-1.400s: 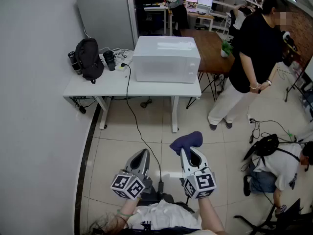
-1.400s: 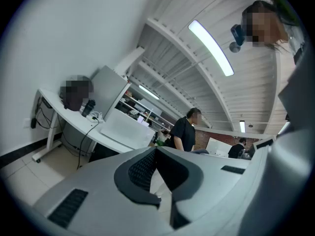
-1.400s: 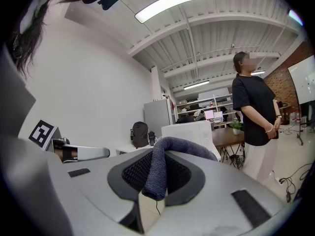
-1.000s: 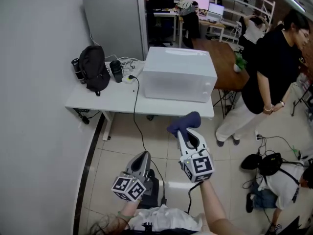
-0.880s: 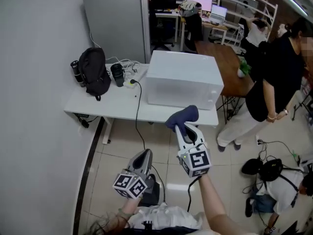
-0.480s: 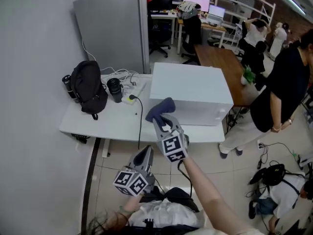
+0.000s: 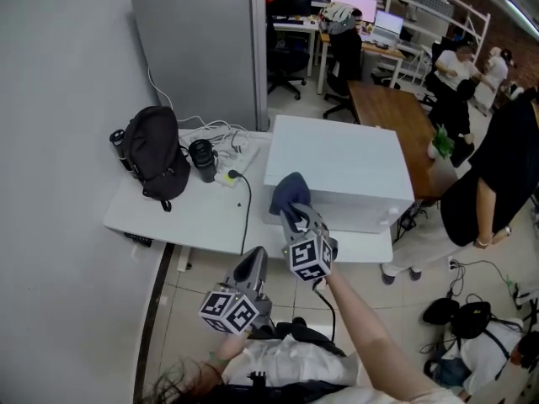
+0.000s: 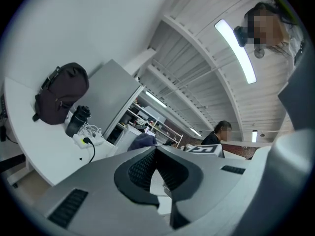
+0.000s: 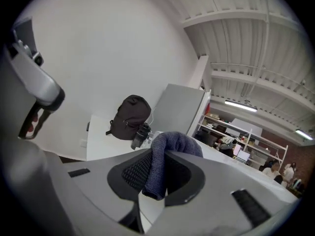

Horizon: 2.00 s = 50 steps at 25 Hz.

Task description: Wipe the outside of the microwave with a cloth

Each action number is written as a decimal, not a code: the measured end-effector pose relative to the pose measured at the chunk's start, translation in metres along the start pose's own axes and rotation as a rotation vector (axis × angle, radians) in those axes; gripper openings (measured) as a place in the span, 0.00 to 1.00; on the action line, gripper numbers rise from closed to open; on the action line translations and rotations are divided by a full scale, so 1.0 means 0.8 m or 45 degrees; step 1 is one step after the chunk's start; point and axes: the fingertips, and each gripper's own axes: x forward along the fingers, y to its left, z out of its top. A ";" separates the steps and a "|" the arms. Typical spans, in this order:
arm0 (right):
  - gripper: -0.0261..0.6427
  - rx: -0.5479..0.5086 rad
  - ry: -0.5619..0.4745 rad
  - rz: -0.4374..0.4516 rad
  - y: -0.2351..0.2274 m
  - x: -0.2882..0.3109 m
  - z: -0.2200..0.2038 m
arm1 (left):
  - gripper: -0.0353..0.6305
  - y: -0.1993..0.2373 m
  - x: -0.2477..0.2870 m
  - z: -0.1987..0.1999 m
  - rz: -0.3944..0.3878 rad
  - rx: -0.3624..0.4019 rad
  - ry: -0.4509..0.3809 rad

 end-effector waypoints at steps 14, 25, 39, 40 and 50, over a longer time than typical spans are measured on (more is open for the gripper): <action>0.15 0.224 0.287 -0.488 -0.257 -0.228 -0.194 | 0.04 -0.056 0.073 -0.045 -0.094 0.000 0.081; 0.15 0.445 -0.027 -0.105 -0.068 -0.114 -0.079 | 0.04 -0.034 0.056 -0.027 -0.008 0.045 0.017; 0.15 0.129 0.127 0.187 0.053 0.053 -0.081 | 0.04 0.020 0.001 -0.007 0.156 0.022 -0.007; 0.15 0.133 0.131 0.172 0.042 0.044 -0.090 | 0.04 0.021 0.003 -0.008 0.154 0.023 -0.002; 0.15 0.276 0.301 -0.301 -0.160 -0.144 -0.213 | 0.04 0.000 0.037 -0.030 0.061 0.003 0.055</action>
